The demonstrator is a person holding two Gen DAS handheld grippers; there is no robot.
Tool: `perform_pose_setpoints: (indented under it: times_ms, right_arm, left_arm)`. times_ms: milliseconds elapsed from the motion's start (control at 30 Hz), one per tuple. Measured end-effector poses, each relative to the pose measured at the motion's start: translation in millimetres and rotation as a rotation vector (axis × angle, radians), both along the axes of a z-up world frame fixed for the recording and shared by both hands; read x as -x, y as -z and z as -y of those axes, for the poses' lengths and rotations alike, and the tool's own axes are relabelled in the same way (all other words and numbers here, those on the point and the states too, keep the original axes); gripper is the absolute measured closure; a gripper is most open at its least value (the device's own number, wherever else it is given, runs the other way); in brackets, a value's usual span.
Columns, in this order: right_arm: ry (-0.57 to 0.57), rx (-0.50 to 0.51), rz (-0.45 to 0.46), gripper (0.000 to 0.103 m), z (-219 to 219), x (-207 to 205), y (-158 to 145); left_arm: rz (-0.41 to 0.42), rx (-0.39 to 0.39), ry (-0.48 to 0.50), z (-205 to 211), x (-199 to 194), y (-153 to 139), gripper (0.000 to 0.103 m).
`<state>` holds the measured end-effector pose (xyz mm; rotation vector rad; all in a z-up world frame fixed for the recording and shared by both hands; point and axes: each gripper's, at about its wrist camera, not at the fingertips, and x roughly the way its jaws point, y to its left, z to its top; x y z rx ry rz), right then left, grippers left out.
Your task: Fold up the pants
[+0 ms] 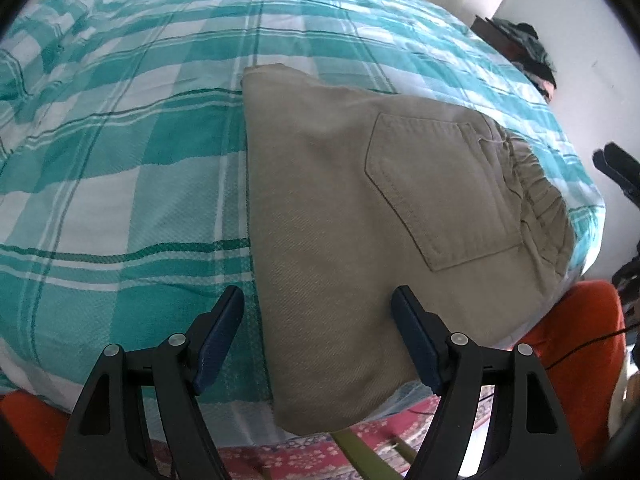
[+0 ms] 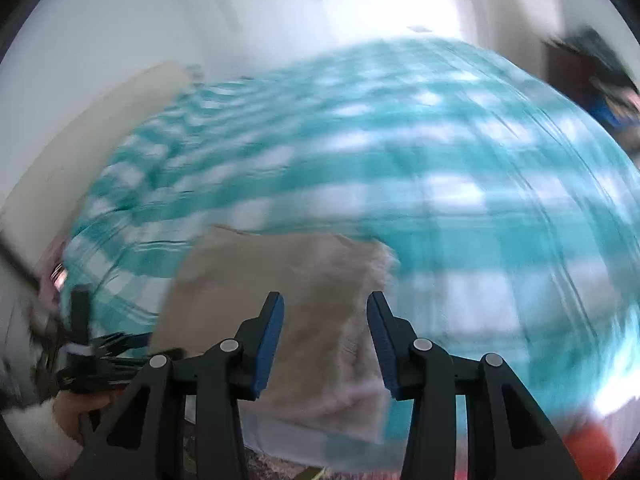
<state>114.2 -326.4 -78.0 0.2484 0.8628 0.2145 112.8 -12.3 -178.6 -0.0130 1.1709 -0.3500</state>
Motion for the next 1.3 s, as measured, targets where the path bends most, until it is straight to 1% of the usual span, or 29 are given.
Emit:
perform_pose_setpoints:
  times_ms: [33, 133, 200, 267, 300, 333, 367, 500, 567, 633, 700, 733, 767, 800, 833, 867, 900, 933, 967, 1000, 1033, 1067, 1100, 1133, 1167, 1200, 1233, 1267, 1300]
  right_arm:
    - [-0.054, -0.013, 0.011, 0.059, -12, -5, 0]
    - [-0.122, 0.015, -0.003, 0.059, -32, -10, 17]
    - [-0.141, 0.064, -0.066, 0.059, -40, -13, 46]
    - [-0.140, 0.103, -0.172, 0.059, -37, -14, 86]
    - [-0.139, 0.099, -0.165, 0.059, -35, -10, 92]
    - [-0.136, 0.092, -0.128, 0.059, -33, -5, 94]
    - [-0.138, 0.102, -0.125, 0.059, -34, -4, 93]
    - [-0.145, 0.153, -0.156, 0.060, -39, -7, 88]
    - [-0.133, 0.140, -0.166, 0.060, -39, -15, 71]
    - [-0.137, 0.144, -0.098, 0.060, -40, -25, 47]
    - [-0.139, 0.162, -0.061, 0.060, -37, -38, 37]
    - [-0.130, 0.164, -0.068, 0.060, -34, -48, 40]
    - [-0.116, 0.154, -0.111, 0.059, -28, -61, 53]
    - [-0.110, 0.145, -0.173, 0.059, -23, -70, 69]
    - [-0.117, 0.122, -0.277, 0.059, -17, -79, 92]
    - [-0.115, 0.087, -0.308, 0.061, -9, -81, 99]
    - [-0.104, 0.033, -0.268, 0.057, 0, -75, 88]
    - [-0.078, -0.008, -0.236, 0.049, 10, -67, 76]
    - [-0.041, -0.046, -0.214, 0.026, 22, -59, 66]
    - [-0.014, -0.070, -0.201, 0.011, 31, -54, 62]
    - [0.025, -0.119, -0.191, 0.011, 46, -49, 60]
    - [0.027, -0.163, -0.222, 0.014, 53, -50, 66]
    - [0.015, -0.221, -0.280, 0.028, 58, -54, 78]
    - [-0.009, -0.289, -0.363, 0.036, 60, -61, 96]
    - [-0.035, -0.345, -0.453, 0.043, 58, -68, 120]
    - [-0.042, -0.353, -0.477, 0.045, 57, -72, 130]
    - [-0.046, -0.362, -0.482, 0.047, 53, -75, 136]
    - [-0.056, -0.380, -0.482, 0.056, 50, -77, 134]
    - [-0.063, -0.387, -0.478, 0.065, 46, -77, 129]
  left_arm:
    - [0.002, -0.006, -0.001, 1, 0, -1, 0.025]
    - [0.005, -0.022, -0.001, 3, 1, -1, 0.025]
    - [0.010, -0.032, 0.000, 4, 2, -1, 0.023]
    - [0.006, -0.035, 0.004, 6, 1, 0, 0.023]
    - [0.009, -0.043, 0.002, 6, 2, 1, 0.023]
    - [0.010, -0.046, 0.003, 7, 1, 1, 0.023]
    - [0.011, -0.048, 0.003, 7, 1, 1, 0.023]
    - [-0.008, -0.022, -0.002, 3, -2, -6, 0.025]
    - [0.002, 0.037, -0.024, -5, -13, -21, 0.025]
    - [0.026, 0.063, -0.040, -7, -28, -28, 0.024]
    - [0.000, 0.041, -0.023, 1, -45, -22, 0.021]
    - [-0.033, 0.014, 0.006, 9, -52, -11, 0.021]
    - [-0.072, -0.021, 0.037, 16, -57, 2, 0.021]
    - [-0.102, -0.026, 0.053, 18, -60, 10, 0.022]
    - [-0.108, 0.011, 0.040, 12, -59, 7, 0.024]
    - [-0.096, 0.044, 0.015, 3, -56, 1, 0.024]
    - [-0.073, 0.087, -0.025, -13, -55, -6, 0.019]
    - [-0.066, 0.113, -0.050, -23, -55, -8, 0.009]
    - [-0.067, 0.140, -0.070, -32, -58, -7, 0.008]
    - [-0.085, 0.169, -0.086, -39, -63, -3, 0.008]
    - [-0.140, 0.203, -0.092, -43, -71, 9, 0.009]
    - [-0.205, 0.246, -0.091, -42, -78, 22, 0.009]
    - [-0.252, 0.285, -0.082, -39, -83, 32, 0.013]
    - [-0.291, 0.308, -0.069, -33, -87, 40, 0.020]
    - [-0.293, 0.320, -0.052, -26, -88, 41, 0.026]
    - [-0.286, 0.356, -0.028, -20, -88, 36, 0.058]
    - [-0.274, 0.338, -0.020, -15, -88, 29, 0.067]
    - [-0.255, 0.330, 0.000, -11, -89, 19, 0.075]
    - [-0.238, 0.368, 0.019, -11, -91, 6, 0.090]
